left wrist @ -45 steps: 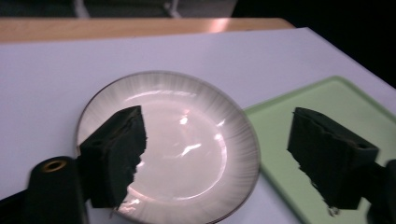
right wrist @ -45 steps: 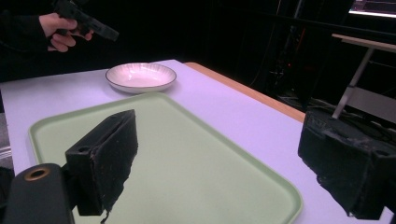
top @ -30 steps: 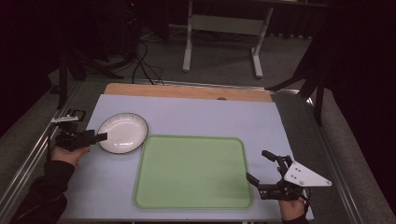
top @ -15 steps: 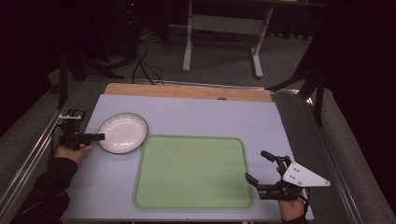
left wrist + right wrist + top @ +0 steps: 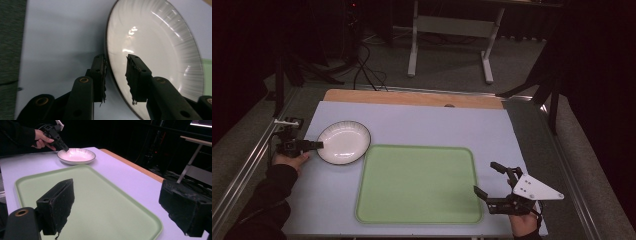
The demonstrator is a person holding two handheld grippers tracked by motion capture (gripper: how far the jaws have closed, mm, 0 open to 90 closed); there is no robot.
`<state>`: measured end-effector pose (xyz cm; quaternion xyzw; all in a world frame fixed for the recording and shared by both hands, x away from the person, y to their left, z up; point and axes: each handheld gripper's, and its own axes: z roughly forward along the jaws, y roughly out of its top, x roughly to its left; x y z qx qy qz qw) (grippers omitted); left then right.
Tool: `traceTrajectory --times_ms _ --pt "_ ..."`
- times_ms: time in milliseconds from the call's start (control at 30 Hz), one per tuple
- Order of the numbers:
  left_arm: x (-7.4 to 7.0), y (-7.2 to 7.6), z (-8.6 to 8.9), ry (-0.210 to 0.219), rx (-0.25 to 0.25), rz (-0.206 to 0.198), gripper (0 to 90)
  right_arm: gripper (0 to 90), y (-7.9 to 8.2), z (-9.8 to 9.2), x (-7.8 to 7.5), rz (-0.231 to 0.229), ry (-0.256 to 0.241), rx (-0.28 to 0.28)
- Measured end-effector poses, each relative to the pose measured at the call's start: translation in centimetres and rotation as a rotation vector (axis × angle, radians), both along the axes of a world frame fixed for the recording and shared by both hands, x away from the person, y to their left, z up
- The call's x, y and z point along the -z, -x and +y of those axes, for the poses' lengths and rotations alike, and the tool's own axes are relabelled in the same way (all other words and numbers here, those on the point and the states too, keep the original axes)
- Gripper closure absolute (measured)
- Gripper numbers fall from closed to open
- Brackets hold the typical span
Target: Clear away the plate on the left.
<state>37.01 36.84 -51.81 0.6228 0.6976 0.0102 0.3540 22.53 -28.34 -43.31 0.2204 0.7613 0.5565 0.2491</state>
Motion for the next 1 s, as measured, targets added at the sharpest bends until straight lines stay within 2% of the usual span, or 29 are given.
traceTrajectory --times_ms 67,167,200,233,267,300,433,633,700,833,1000 --pt "0.2 -0.1 0.1 -0.002 -0.008 0.015 75.3 12.7 0.0 0.0 0.0 0.0 -0.001 0.0" --pt "0.4 -0.3 0.2 0.027 -0.013 0.043 79.0 12.7 0.0 0.0 0.0 0.002 -0.002 0.001" --pt "0.5 -0.4 0.3 0.051 -0.02 0.059 79.2 12.8 0.0 0.0 0.0 0.002 -0.001 0.001" --pt "0.5 -0.4 0.3 0.051 -0.02 0.059 79.6 12.8 0.0 0.0 0.0 0.002 -0.001 0.001" --pt "0.8 -0.5 0.6 0.102 -0.035 0.09 79.6 12.8 0.0 0.0 0.0 0.001 0.002 0.001" --pt "0.7 -0.6 0.6 0.108 -0.04 0.1 80.6 13.0 0.0 0.1 0.1 0.001 0.005 0.001" --pt "0.5 -0.8 0.5 0.108 -0.061 0.134 82.5 13.1 -0.1 0.1 0.1 -0.002 0.011 0.003" --pt "0.0 -1.0 0.2 0.07 -0.07 0.149 83.1 13.1 -0.1 0.1 0.1 -0.002 0.009 0.007" --pt "-0.1 -1.0 0.2 0.072 -0.087 0.155 83.7 13.3 -0.1 0.1 0.1 -0.005 0.009 0.009" --pt "-0.4 -1.0 0.3 0.075 -0.097 0.142 85.4 13.3 -0.1 0.1 0.1 0.0 0.007 0.014" --pt "-0.9 -1.1 0.3 0.057 -0.102 0.129 86.1 13.3 -0.2 0.0 0.2 0.005 0.003 0.019"
